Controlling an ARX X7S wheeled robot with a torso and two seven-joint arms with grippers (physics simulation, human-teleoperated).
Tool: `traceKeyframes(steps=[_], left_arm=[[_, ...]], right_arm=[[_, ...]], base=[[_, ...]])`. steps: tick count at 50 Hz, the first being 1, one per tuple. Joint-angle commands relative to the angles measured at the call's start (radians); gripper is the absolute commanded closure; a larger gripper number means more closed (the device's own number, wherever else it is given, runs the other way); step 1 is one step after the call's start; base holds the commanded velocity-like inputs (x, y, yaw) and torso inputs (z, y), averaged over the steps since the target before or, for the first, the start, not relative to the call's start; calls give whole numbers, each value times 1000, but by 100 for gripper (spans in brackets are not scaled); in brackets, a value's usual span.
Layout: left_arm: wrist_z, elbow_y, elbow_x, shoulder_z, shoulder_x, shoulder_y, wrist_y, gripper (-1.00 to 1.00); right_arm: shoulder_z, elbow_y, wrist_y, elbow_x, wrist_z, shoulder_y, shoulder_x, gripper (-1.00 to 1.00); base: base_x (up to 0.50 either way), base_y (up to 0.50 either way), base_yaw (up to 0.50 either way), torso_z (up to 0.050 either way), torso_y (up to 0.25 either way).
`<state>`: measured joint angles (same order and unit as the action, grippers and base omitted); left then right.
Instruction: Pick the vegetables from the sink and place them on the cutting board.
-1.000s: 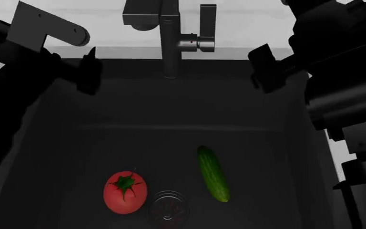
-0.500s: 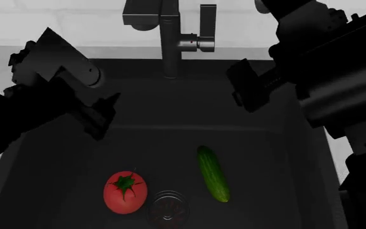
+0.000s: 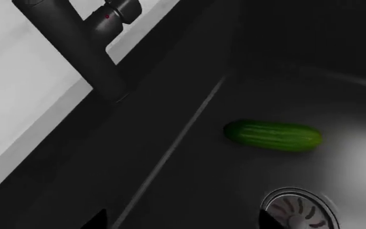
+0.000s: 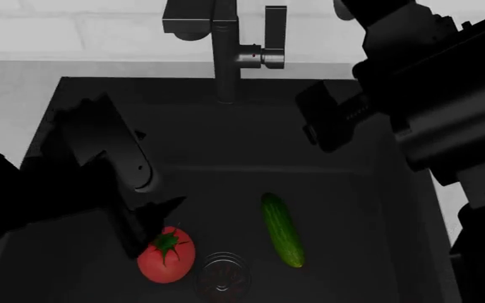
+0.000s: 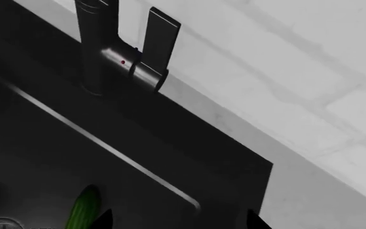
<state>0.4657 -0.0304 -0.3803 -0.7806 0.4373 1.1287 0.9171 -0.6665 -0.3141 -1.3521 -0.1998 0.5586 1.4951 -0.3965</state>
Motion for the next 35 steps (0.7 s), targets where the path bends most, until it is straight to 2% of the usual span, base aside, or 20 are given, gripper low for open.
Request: traceKeyframes(steps=[1,5,18,35], left_arm=[[80,143,-54,12,18,-26,78,-100],[86,141,-61,16,23,-37,66,-100],[108,180,-38,-69,51,-85,48,-100],[84,52,-10,-86,18,-114,8,-100]], right_arm=[[33,30,-19,2,20,-16,11,-100],[30,41,-26,-1,20,-18,9,-100],[43,57,-37,-6,7,-36,7,-100],[35,64,-38,-13,4,-49,13,-100]], base=[[26,0,4,0,0],[26,0,3,0,0],[27,0,3,0,0],[27,0,4,0,0]])
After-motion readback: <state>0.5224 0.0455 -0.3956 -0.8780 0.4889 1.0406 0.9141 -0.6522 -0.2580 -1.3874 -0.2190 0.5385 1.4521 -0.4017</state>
